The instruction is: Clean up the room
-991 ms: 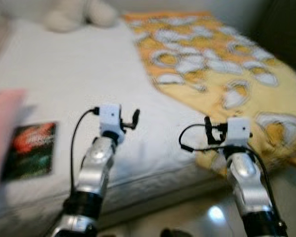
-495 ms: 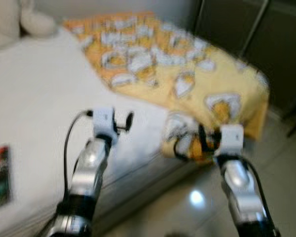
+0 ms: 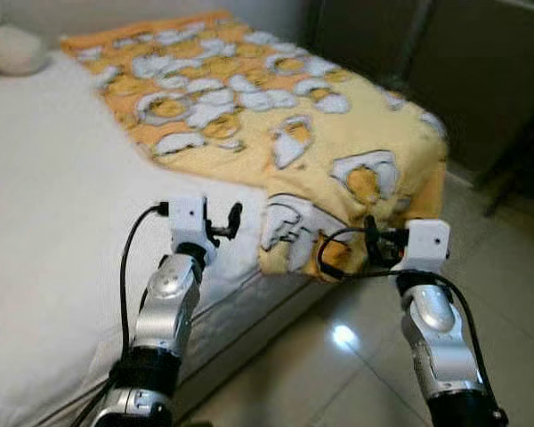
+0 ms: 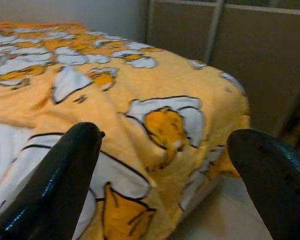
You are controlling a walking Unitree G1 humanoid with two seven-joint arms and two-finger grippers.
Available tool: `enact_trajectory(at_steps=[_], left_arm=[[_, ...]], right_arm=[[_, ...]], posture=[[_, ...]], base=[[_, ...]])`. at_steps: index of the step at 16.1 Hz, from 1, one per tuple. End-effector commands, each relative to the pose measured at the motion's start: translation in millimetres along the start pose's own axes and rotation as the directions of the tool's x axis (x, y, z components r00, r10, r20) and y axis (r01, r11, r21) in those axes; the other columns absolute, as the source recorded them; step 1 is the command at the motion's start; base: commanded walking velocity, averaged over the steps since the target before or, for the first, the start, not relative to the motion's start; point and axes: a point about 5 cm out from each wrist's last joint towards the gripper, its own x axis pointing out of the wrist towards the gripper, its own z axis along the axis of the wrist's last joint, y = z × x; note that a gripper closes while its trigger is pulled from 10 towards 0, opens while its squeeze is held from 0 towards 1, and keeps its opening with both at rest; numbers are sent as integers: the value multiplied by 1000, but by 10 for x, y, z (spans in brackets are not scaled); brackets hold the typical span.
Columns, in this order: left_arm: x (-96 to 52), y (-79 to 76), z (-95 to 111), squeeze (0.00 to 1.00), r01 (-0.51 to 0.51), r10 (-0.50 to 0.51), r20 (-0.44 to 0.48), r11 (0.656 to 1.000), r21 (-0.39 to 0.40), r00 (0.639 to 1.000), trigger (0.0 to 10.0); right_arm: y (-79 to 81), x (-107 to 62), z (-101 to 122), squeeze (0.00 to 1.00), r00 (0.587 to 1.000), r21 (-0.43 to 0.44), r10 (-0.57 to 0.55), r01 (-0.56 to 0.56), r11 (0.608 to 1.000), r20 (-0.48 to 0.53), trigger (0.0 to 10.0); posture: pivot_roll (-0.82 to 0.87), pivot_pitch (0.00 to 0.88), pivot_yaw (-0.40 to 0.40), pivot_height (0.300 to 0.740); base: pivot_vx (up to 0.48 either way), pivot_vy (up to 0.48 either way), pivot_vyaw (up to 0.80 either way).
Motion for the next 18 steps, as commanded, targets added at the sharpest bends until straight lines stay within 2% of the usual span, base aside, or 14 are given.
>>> enact_trajectory(at_steps=[1,4,7,9,13,15,18], left_arm=[[12,96,-13,0,-54,54,-18,998,-34,998,10000],[-6,127,-23,0,-46,46,-19,999,13,999,10000],[15,60,13,0,-1,1,-2,998,56,1000,10000],[18,34,0,0,17,-17,-3,999,40,1000,10000],[32,16,-4,0,12,-12,0,999,31,1000,10000],[37,26,-6,0,-5,4,5,999,50,1000,10000],[52,116,-32,0,-34,35,-16,996,78,999,10000]], right_arm=[[-43,0,47,0,999,30,-22,21,999,30,10000],[-52,-43,-16,0,1000,11,-24,23,1000,15,10000],[-36,-52,-40,0,1000,7,-15,15,1000,7,10000],[-23,-36,-46,0,1000,31,-16,17,999,-14,10000],[-2,-21,-24,0,1000,-4,0,0,1000,-9,10000],[62,-11,-28,0,999,-17,50,-51,999,-16,10000],[98,14,1,0,998,-35,56,-56,998,-12,10000]], posture=[[0,0,-8,740],[3,0,-6,740],[5,0,0,740],[2,0,1,740],[-2,0,-2,740],[-3,0,-3,730],[1,0,-5,730]], base=[[0,0,-525],[0,0,-515],[0,0,-521],[152,-317,-547],[313,-360,-561],[157,0,0],[0,0,-263]])
